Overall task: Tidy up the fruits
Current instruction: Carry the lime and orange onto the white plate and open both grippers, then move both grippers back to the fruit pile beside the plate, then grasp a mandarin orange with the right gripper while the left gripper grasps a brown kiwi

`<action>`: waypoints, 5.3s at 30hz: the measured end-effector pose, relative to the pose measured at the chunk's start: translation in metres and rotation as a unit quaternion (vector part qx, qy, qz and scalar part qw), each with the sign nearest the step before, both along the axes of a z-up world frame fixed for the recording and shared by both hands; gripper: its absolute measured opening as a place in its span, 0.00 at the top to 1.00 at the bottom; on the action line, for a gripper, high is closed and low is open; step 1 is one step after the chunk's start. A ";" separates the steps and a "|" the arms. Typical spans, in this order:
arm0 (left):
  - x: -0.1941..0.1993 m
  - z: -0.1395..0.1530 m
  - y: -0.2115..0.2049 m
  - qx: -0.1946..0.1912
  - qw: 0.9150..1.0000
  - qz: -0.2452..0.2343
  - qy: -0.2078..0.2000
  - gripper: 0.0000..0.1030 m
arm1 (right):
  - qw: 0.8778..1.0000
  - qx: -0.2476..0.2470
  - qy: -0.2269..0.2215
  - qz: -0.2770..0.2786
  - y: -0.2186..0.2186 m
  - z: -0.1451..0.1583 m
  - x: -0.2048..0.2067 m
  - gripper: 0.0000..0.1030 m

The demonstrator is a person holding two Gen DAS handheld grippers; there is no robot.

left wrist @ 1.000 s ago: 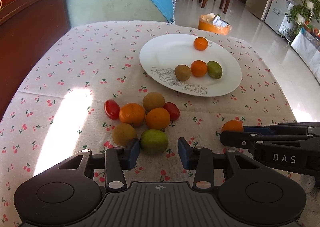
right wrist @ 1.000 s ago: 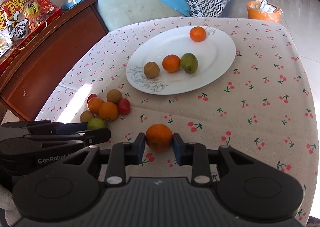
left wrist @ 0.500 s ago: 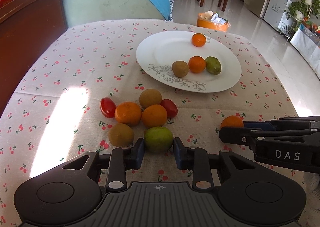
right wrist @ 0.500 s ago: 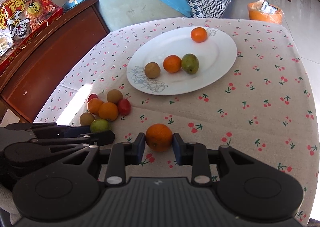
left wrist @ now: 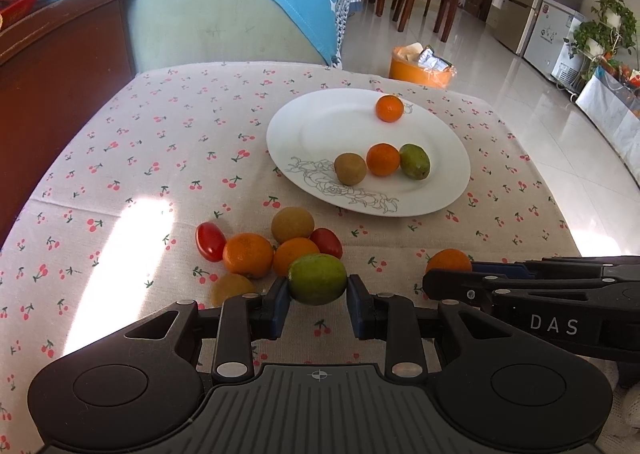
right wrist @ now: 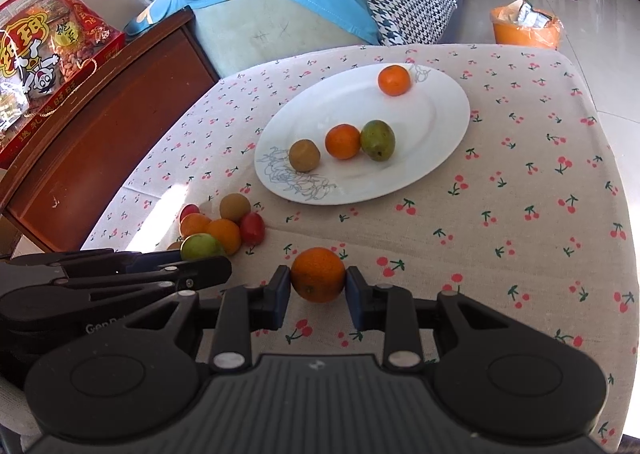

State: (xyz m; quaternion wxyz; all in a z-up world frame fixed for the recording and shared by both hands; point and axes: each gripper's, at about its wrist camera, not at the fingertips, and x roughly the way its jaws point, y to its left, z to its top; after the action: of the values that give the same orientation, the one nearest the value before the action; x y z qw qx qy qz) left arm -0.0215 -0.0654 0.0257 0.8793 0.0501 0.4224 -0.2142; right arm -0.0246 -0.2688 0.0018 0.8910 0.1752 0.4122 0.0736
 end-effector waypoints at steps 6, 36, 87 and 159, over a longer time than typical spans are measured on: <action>0.002 0.015 -0.005 -0.018 1.000 -0.004 -0.017 0.73 | 1.000 0.015 -0.023 -0.004 -0.003 0.011 0.001 0.71; 0.065 0.050 -0.029 -0.053 0.997 0.014 -0.055 0.73 | 0.996 0.017 -0.084 -0.029 -0.050 0.046 0.052 0.71; 0.077 0.052 -0.019 -0.025 0.997 0.075 -0.020 0.35 | 0.998 0.035 -0.048 -0.031 -0.042 0.028 0.066 0.56; 0.015 -0.003 0.051 -0.010 0.997 0.069 0.034 0.40 | 0.999 -0.030 -0.023 0.034 0.033 -0.011 0.009 0.71</action>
State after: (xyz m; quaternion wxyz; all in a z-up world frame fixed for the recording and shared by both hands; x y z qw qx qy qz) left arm -0.0061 -0.0144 0.0225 0.8777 0.0050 0.4522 -0.1585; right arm -0.0157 -0.2353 -0.0091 0.9023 0.1325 0.3989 0.0953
